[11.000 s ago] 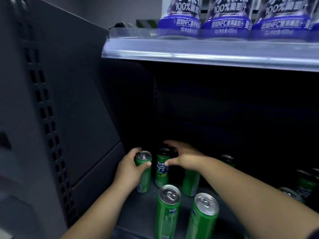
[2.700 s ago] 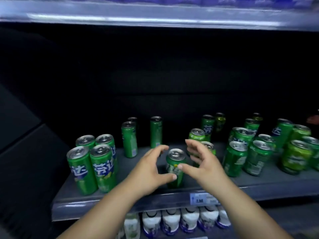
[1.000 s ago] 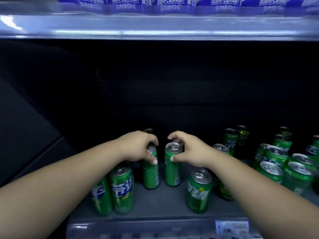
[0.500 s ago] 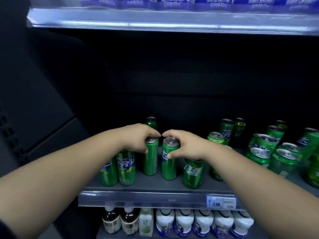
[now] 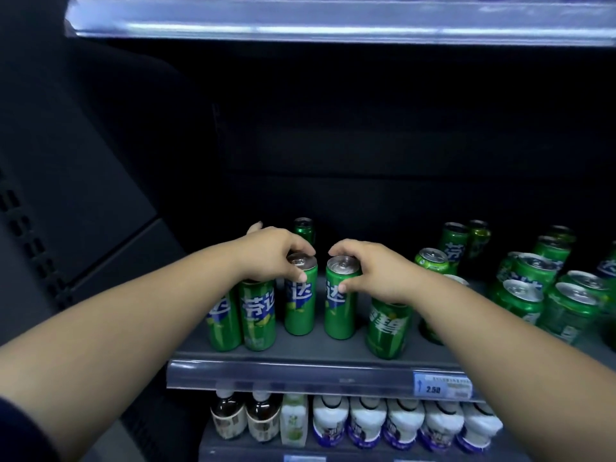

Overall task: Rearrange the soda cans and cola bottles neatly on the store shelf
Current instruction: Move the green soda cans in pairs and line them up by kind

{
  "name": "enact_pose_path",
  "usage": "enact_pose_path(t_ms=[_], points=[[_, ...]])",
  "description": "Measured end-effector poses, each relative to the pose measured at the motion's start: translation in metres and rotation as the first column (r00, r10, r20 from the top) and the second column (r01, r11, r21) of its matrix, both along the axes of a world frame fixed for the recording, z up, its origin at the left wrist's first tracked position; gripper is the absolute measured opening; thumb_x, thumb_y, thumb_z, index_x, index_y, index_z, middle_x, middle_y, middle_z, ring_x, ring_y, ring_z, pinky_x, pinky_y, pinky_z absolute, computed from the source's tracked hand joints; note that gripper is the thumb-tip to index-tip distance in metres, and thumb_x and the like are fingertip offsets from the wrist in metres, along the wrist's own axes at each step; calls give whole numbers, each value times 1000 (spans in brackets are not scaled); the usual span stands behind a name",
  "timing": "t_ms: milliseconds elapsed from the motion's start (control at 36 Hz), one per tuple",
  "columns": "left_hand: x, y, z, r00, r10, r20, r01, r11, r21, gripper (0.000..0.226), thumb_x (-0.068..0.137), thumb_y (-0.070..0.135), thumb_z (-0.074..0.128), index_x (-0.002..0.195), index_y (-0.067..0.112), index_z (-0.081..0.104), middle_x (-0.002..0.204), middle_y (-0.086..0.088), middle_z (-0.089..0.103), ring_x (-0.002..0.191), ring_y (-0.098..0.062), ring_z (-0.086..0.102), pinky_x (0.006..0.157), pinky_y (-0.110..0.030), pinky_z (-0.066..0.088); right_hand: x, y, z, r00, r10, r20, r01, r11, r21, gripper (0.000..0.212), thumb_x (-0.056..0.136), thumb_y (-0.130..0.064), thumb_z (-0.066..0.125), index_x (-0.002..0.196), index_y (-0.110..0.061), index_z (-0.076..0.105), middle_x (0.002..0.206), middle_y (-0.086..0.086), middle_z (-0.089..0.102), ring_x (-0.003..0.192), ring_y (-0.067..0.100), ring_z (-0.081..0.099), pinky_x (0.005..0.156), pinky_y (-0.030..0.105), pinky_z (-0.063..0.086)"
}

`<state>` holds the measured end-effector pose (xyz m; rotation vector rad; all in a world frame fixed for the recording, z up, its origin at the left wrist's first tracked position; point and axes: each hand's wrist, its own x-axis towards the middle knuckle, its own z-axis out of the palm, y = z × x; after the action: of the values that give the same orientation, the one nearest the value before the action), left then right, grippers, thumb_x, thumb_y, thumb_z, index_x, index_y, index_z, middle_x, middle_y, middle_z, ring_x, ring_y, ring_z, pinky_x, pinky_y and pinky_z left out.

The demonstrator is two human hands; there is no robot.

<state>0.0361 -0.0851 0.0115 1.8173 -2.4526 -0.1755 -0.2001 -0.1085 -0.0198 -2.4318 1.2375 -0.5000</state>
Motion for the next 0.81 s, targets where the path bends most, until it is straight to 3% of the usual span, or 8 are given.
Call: enact_pose_path(t_ms=[194, 389, 472, 556, 667, 806], points=[[-1, -10, 2, 998, -33, 56, 38, 996, -85, 54, 77, 53, 73, 127, 44, 57, 121, 20, 64, 119, -7, 54, 105, -41, 23, 10, -5, -1, 996, 3, 84, -4, 1000, 17, 54, 73, -23, 86, 113, -37, 54, 108, -9, 65, 99, 12, 64, 91, 41, 53], [1, -20, 5, 999, -14, 51, 18, 997, -74, 49, 77, 47, 75, 123, 42, 58, 120, 18, 63, 118, -10, 54, 100, -39, 28, 21, -12, -1, 992, -18, 125, 13, 999, 42, 53, 73, -19, 86, 113, -33, 55, 110, -9, 64, 102, 12, 63, 93, 42, 53], [4, -26, 5, 1000, -1, 13, 2, 998, -57, 49, 77, 43, 77, 122, 40, 59, 119, 18, 63, 115, -10, 55, 102, -39, 36, 25, -16, 0, 992, -15, 125, 9, 999, 50, 55, 73, -19, 87, 115, -32, 55, 112, -9, 64, 103, 11, 62, 94, 38, 53], [9, -30, 5, 994, -8, -111, 9, 1000, 10, 48, 76, 32, 81, 120, 34, 63, 107, 16, 62, 106, -10, 59, 94, -33, 47, 28, -17, 1, 992, 9, 126, -15, 999, 51, 56, 73, -18, 87, 117, -32, 54, 112, -10, 63, 103, 9, 62, 93, 33, 52], [13, -30, 7, 993, -30, -114, 31, 999, 10, 49, 76, 28, 82, 121, 30, 64, 107, 15, 63, 97, -6, 58, 85, -25, 45, 33, -19, 0, 991, 39, 131, -45, 998, 43, 52, 72, -15, 87, 112, -30, 55, 107, -10, 64, 100, 11, 63, 90, 33, 53], [19, -32, 3, 989, -19, -148, 18, 1000, -7, 49, 75, 28, 83, 120, 28, 64, 113, 12, 67, 99, -7, 60, 89, -28, 49, 39, -24, -3, 989, 39, 140, -43, 999, 25, 51, 72, -16, 87, 106, -32, 53, 106, -8, 65, 100, 13, 63, 92, 38, 53]])
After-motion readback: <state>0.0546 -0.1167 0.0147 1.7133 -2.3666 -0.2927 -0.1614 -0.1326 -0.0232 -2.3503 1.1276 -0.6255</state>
